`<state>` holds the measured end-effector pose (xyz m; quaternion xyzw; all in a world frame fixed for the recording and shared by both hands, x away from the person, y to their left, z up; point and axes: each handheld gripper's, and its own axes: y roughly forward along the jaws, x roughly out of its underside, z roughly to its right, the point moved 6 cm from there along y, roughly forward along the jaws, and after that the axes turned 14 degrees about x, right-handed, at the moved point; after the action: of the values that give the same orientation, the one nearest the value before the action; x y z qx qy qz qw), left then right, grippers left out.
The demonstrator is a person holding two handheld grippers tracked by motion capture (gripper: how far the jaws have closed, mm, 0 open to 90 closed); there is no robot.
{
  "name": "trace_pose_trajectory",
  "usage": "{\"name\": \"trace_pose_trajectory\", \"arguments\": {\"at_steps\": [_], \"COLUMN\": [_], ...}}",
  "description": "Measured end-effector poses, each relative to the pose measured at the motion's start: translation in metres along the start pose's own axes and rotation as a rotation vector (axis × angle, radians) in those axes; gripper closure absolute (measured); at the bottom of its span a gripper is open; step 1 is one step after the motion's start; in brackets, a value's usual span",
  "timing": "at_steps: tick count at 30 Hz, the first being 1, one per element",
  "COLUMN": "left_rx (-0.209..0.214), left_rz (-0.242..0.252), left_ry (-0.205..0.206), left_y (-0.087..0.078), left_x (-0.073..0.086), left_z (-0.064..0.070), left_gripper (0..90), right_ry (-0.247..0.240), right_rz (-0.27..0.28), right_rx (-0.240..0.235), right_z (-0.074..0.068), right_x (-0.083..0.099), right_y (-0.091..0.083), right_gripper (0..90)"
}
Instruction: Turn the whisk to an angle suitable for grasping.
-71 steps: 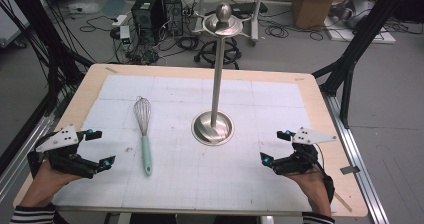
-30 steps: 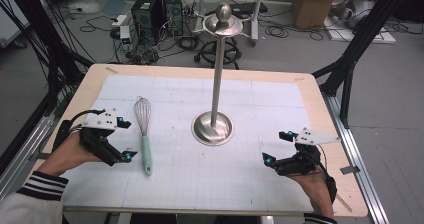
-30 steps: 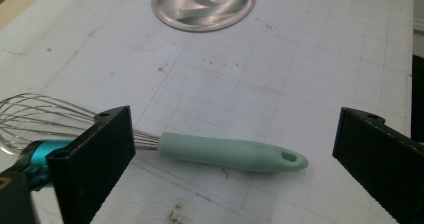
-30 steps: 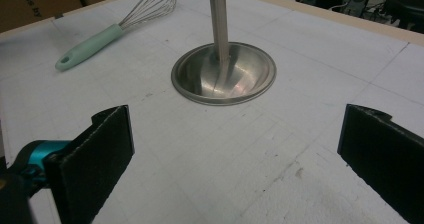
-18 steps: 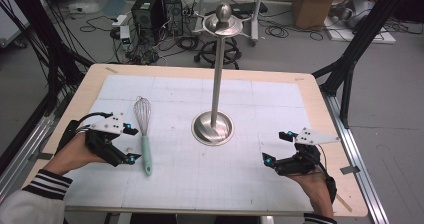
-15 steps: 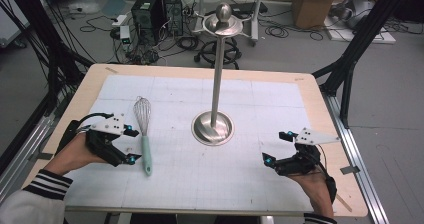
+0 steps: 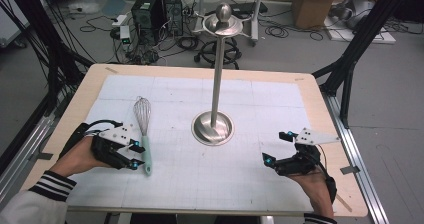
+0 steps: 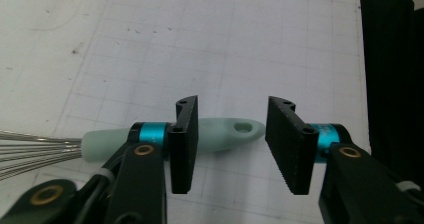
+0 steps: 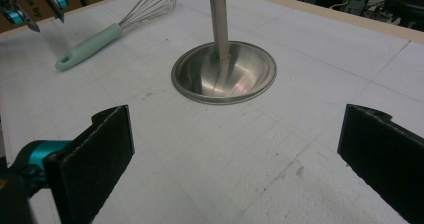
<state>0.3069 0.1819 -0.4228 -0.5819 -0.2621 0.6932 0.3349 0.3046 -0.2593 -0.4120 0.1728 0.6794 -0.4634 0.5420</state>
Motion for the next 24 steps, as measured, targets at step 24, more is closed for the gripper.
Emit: {"name": "trace_pose_trajectory", "arguments": {"at_steps": [24], "left_rx": [0.083], "left_rz": [-0.163], "left_ry": [-0.004], "left_y": [0.03], "left_x": [0.018], "left_z": [0.005], "left_gripper": [89.7], "right_ry": [0.004], "right_rz": [-0.001], "right_rx": [-0.002], "right_z": [0.0], "right_x": [0.001], "right_y": [-0.001], "right_gripper": [0.7]}}
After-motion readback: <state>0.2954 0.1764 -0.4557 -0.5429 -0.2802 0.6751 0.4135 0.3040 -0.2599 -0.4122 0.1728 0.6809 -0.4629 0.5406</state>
